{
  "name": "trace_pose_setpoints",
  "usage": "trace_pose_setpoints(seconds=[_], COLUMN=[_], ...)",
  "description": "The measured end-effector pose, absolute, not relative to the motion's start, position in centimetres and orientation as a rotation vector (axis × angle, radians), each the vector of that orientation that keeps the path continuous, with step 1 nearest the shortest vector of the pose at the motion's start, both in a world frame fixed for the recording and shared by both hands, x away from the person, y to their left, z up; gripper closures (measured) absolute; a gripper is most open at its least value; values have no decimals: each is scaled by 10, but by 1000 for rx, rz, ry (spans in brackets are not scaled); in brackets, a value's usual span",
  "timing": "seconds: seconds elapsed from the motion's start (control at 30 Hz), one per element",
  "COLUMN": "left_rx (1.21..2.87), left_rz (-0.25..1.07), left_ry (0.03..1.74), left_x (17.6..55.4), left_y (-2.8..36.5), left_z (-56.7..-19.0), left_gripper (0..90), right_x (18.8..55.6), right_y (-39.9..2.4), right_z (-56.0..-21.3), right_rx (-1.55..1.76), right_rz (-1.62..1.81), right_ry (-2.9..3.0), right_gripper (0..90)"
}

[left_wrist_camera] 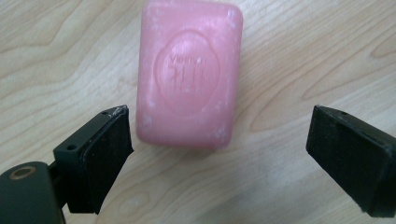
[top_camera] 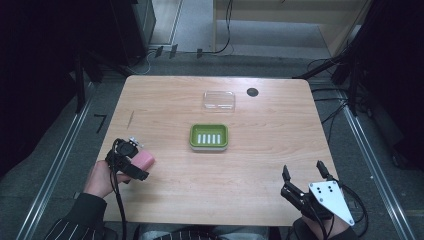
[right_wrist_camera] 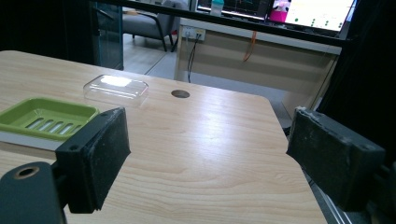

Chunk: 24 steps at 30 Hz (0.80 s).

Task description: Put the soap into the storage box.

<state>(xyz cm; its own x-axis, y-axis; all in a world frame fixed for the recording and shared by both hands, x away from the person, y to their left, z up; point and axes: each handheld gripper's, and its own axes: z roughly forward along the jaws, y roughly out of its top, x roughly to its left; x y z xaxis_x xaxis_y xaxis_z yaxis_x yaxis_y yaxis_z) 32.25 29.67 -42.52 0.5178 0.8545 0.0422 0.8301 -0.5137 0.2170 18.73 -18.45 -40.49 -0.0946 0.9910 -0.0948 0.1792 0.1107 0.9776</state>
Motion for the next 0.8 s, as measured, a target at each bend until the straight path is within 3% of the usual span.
trace_pose_setpoints(seconds=[0.4, 0.8], left_rx=[2647, 2705], left_rz=[175, 168], left_ry=[1446, 1453], left_x=[347, 356], left_y=[291, 287], left_z=[-432, -441], left_gripper=[91, 297], right_x=[187, 187], right_y=[-185, -185], right_z=[-405, -405], right_rx=[1225, 1229], right_rz=[1103, 1104], right_ry=[1456, 1454], right_gripper=[127, 127])
